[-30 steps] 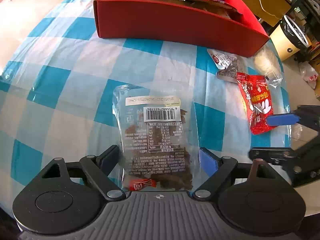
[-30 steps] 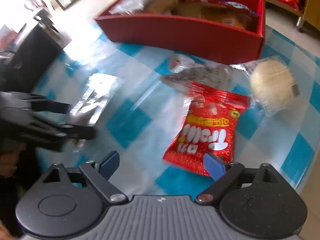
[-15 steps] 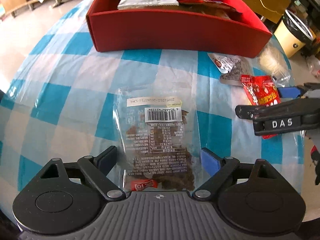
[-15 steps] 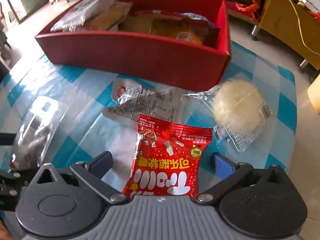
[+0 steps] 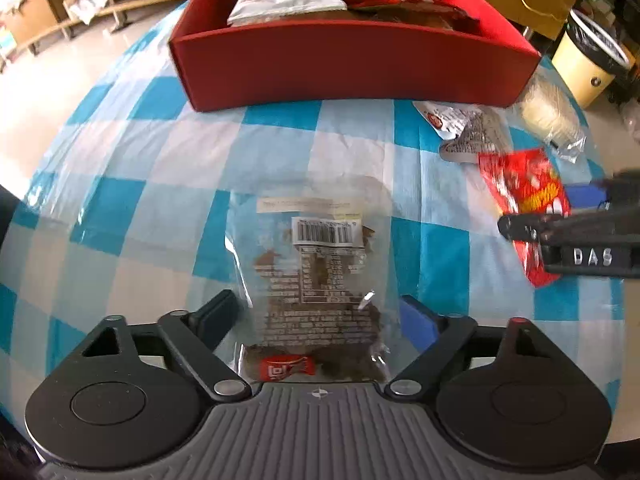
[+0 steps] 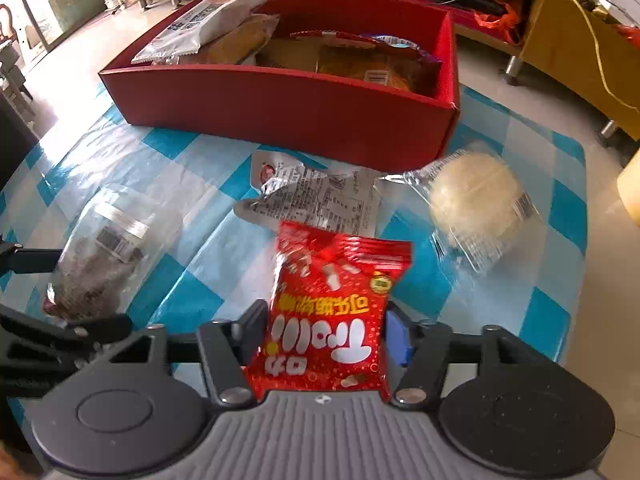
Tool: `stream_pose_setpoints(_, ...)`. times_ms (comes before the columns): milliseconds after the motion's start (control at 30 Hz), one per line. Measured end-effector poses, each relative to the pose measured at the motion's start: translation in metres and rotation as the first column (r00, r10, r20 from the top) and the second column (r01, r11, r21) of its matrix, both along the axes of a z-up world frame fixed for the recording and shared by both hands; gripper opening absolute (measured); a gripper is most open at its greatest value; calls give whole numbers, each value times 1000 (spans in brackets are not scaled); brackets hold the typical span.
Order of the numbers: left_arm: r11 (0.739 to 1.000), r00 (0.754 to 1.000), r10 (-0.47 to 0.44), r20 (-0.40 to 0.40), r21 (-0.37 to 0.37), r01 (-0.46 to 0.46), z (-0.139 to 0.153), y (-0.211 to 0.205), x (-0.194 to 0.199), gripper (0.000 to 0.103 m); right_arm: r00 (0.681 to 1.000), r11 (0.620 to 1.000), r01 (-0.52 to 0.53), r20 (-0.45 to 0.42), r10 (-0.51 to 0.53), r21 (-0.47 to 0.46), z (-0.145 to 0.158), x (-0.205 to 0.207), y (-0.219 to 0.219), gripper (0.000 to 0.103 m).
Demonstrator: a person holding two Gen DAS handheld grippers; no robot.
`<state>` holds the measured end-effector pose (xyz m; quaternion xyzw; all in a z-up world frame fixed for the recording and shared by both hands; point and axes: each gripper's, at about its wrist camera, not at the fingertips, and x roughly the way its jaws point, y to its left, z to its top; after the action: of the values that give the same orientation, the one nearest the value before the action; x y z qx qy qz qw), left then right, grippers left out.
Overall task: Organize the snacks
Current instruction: 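Grasp the clear jerky bag with left tool while right tool grasps the red candy bag, then carry the jerky bag with left tool while right tool carries the candy bag to the box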
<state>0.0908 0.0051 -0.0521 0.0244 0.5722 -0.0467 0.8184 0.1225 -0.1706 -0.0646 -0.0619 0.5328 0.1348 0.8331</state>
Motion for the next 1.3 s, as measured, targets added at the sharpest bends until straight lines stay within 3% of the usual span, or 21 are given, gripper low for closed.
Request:
stream_pose_setpoints(200, 996, 998, 55, -19, -67, -56, 7, 13, -2, 83, 1000, 999, 11, 10, -12, 30, 10, -16, -1, 53)
stream_pose_setpoints(500, 993, 996, 38, 80, -113, -29, 38, 6, -5, 83, 996, 993, 28, 80, -37, 111, 38, -22, -3, 52)
stream_pose_setpoints(1300, 995, 959, 49, 278, -97, -23, 91, -11, 39, 83, 968, 980, 65, 225, -107, 187, 88, 5, -16, 52)
